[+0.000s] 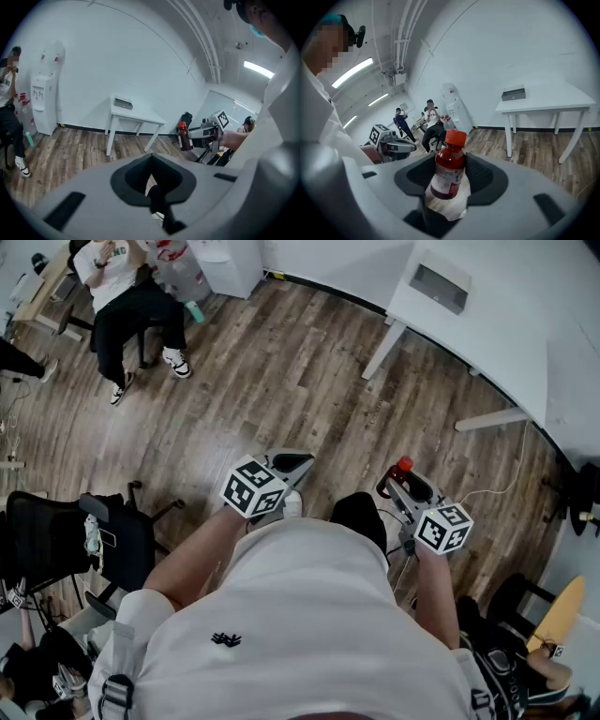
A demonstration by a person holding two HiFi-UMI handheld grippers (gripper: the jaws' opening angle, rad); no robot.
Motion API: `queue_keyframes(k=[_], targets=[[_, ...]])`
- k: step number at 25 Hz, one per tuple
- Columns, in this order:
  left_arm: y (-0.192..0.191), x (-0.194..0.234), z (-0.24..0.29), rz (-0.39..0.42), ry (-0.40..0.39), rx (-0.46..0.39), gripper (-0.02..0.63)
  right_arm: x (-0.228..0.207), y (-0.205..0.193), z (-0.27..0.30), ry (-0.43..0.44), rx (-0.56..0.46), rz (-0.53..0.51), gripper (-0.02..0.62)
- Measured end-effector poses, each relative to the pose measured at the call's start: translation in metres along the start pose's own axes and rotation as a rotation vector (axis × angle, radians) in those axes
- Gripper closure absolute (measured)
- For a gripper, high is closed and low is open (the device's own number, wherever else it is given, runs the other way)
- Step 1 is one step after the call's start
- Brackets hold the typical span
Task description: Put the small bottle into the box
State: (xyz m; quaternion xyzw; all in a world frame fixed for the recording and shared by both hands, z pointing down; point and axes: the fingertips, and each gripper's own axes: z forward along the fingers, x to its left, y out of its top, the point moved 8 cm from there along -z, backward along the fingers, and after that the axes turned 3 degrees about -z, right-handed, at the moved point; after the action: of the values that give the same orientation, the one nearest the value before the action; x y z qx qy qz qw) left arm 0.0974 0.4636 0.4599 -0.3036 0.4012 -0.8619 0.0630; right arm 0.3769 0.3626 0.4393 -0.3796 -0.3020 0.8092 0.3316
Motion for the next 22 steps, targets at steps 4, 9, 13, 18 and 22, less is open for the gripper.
queue_keyframes(k=[4,9,13,18,22], targets=[[0.013,0.027,-0.007,-0.03,0.08,-0.012,0.6,-0.012,0.021,0.033,0.061,-0.004,0.042,0.391],[0.051,0.047,0.036,-0.027,0.083,0.015,0.6,-0.056,0.045,0.054,0.078,0.023,0.054,0.391],[0.093,0.065,0.078,-0.016,0.09,0.036,0.6,-0.104,0.075,0.08,0.088,0.028,0.048,0.391],[0.133,0.088,0.094,0.109,0.097,0.052,0.6,-0.119,0.103,0.106,0.073,0.002,0.016,0.391],[0.167,0.102,0.12,0.115,0.096,0.034,0.6,-0.15,0.126,0.12,0.069,0.016,-0.007,0.391]])
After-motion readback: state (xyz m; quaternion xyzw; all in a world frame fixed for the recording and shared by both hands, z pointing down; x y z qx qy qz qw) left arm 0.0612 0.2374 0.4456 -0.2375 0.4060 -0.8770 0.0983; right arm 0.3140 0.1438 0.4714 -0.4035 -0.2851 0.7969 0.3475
